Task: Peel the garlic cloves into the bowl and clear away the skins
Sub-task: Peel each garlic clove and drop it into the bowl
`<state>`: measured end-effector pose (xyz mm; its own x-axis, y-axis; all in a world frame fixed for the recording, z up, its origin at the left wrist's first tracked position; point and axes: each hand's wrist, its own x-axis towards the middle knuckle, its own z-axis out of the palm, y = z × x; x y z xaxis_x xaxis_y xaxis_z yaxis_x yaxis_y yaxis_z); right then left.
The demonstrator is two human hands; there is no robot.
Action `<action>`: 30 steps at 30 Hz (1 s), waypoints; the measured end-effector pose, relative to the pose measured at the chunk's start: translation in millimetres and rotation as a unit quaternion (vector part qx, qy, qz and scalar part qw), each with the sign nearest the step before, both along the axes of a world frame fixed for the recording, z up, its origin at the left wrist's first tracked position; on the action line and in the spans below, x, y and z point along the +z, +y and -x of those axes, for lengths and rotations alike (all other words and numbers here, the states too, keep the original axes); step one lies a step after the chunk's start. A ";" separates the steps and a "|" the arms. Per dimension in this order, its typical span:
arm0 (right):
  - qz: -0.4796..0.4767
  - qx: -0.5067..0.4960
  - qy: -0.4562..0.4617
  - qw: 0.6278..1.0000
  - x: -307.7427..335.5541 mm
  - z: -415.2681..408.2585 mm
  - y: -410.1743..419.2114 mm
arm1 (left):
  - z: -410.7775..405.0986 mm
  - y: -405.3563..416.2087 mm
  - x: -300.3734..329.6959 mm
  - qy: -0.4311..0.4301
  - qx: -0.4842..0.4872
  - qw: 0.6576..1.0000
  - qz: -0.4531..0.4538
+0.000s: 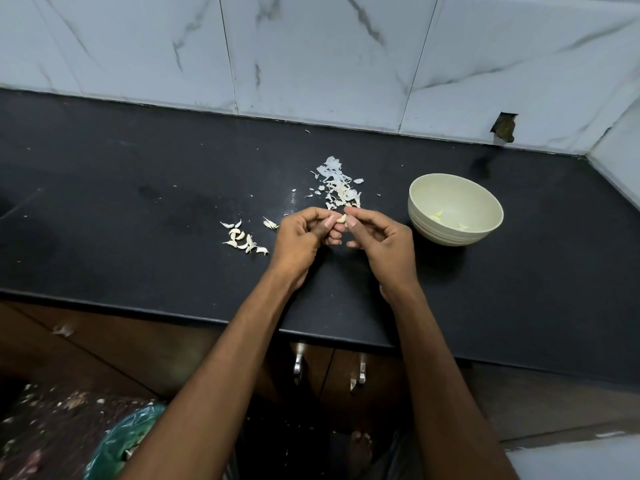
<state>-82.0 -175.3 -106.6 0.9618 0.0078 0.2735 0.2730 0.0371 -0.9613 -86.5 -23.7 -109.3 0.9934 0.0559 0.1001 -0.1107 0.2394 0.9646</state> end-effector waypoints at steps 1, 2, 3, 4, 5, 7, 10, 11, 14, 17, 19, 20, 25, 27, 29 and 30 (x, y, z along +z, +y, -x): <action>0.005 0.001 -0.009 1.000 -0.5 0.5 0.0 | -0.2 0.0 -0.1 -0.003 0.002 1.000 -0.003; 0.006 0.001 -0.015 1.000 -0.7 1.0 0.1 | -0.2 -0.1 -0.1 -0.004 0.004 1.000 -0.004; 0.005 0.000 -0.018 1.000 -0.6 1.5 0.5 | -0.1 0.0 -0.2 -0.004 0.007 1.000 -0.003; 0.002 -0.001 -0.017 1.000 -0.2 1.8 0.7 | 0.0 -0.1 -0.2 -0.002 0.010 1.000 0.000; 0.000 0.002 -0.015 1.000 0.2 2.2 1.1 | 0.1 0.1 -0.2 0.001 0.014 1.000 0.004; -0.001 0.007 -0.010 1.000 0.6 3.1 1.8 | 0.0 -0.1 -0.4 0.005 0.021 1.000 0.010; -0.002 0.004 0.005 1.000 -1.2 1.3 2.8 | -0.2 -0.7 0.2 0.007 0.033 0.999 0.013; -0.002 0.003 0.009 1.000 -2.4 -0.2 2.5 | -0.4 -0.9 0.0 0.008 0.038 0.999 0.016; -0.009 0.005 0.019 1.000 -4.1 -2.8 1.8 | -0.5 -1.1 0.0 0.017 0.045 0.999 0.017; -0.012 0.007 0.019 1.000 -3.9 -2.1 1.9 | -0.1 -1.1 0.5 0.018 0.036 0.999 0.009; -0.010 0.009 0.015 1.000 -4.4 -2.4 1.2 | 0.7 -0.6 0.8 0.018 0.035 0.999 0.010; -0.010 0.010 0.013 1.000 -4.9 -2.8 0.5 | 1.0 -0.4 0.8 0.018 0.033 0.999 0.011; -0.007 0.010 0.009 1.000 -6.2 -2.9 -0.3 | 3.0 -1.5 1.3 0.017 0.035 0.999 0.011; -0.007 0.013 0.008 1.000 -6.1 -2.6 -0.3 | 3.5 -2.5 1.4 0.017 0.036 0.999 0.010; -0.006 0.015 0.008 1.000 -5.8 -2.4 -0.2 | 3.8 -2.7 1.3 0.019 0.038 0.999 0.006; -0.002 0.016 0.006 1.000 -5.8 -2.1 -0.2 | 3.7 -2.6 1.0 0.022 0.041 0.999 0.005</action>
